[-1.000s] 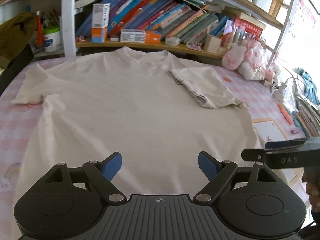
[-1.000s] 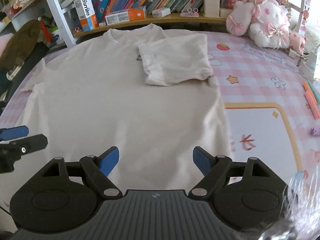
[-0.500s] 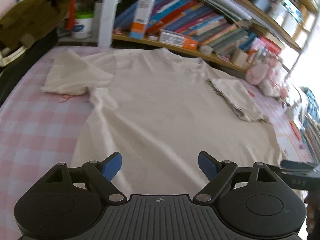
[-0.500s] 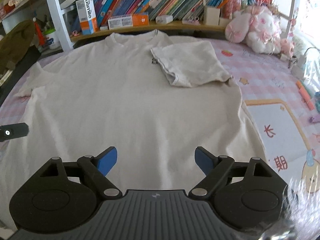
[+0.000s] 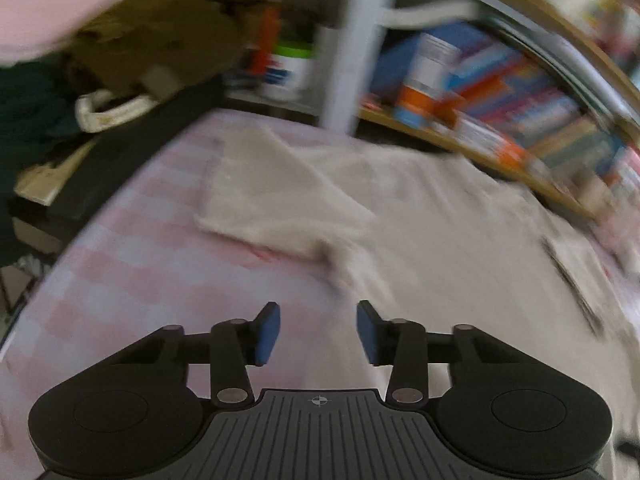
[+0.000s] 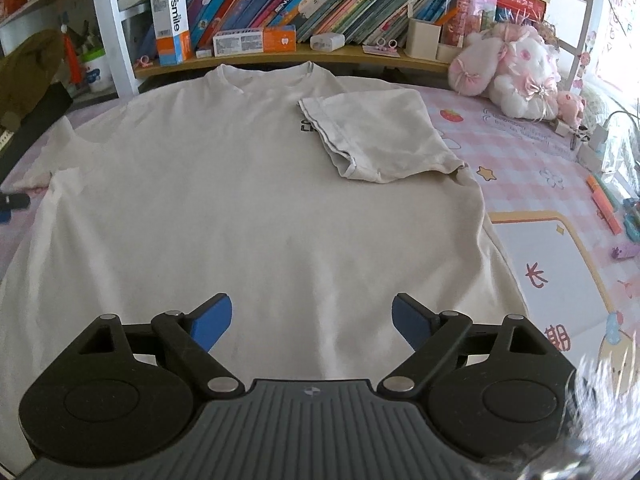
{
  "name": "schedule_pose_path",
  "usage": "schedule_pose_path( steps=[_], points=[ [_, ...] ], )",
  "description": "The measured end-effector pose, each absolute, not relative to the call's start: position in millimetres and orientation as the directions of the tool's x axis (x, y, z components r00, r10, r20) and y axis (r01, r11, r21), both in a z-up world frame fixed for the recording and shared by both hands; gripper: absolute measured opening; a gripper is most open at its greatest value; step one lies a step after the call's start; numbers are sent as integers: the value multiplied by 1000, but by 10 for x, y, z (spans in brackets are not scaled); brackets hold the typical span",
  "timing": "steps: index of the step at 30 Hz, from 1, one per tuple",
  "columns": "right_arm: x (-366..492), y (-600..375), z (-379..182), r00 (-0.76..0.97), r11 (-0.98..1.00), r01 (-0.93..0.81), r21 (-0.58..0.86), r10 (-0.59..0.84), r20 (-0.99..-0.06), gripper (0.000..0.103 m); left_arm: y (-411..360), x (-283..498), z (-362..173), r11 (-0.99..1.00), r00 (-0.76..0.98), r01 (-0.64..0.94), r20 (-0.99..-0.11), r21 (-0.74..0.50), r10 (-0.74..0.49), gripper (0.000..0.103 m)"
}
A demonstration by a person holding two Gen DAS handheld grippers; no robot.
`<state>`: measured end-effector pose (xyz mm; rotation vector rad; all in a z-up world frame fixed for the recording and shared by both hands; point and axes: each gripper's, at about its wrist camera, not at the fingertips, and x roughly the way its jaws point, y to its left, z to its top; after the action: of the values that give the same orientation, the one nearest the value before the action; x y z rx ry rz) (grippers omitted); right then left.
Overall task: Fold clothes
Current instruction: 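Move the left tool to the other sleeve and close on its edge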
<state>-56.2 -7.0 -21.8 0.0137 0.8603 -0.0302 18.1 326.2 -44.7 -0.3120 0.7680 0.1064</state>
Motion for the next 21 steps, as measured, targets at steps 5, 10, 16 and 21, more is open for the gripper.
schedule_pose_path(
  steps=[5, 10, 16, 21],
  points=[
    [-568, -101, -223, 641, 999, 43, -21, -44, -767, 87, 3702, 583, -544, 907, 713, -337, -698, -254, 70, 38],
    [-572, -171, -230, 627, 996, 79, -29, -72, -775, 87, 3883, 890, -657, 882, 689, -401, -716, -246, 113, 38],
    [-565, -211, -232, 622, 995, 99, -34, -88, -778, 87, 3832, 1008, -732, 887, 670, -422, -723, -188, 165, 35],
    [-539, -215, -235, 622, 993, 110, -33, -94, -777, 87, 3782, 903, -710, 867, 654, -462, -732, -187, 191, 2]
  ],
)
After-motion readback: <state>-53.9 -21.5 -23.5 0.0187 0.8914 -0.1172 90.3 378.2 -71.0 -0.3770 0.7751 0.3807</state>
